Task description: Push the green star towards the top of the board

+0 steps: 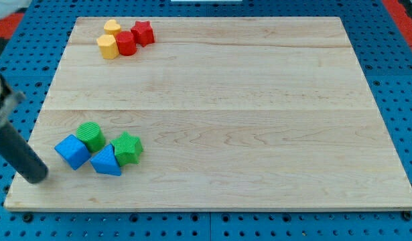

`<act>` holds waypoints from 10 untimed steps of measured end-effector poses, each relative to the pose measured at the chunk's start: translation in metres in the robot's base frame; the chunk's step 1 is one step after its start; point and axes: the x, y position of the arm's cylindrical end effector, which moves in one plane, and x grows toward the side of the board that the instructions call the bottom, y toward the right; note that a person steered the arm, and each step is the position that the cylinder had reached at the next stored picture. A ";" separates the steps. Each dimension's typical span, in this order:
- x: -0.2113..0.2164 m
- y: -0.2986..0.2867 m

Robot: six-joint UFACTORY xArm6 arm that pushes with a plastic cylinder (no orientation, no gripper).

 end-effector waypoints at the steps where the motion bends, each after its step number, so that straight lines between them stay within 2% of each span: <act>1: 0.011 0.051; 2: -0.009 0.099; 4: -0.110 0.094; 5: -0.128 0.113; 7: -0.120 0.183; 8: -0.170 0.201; 10: -0.237 0.229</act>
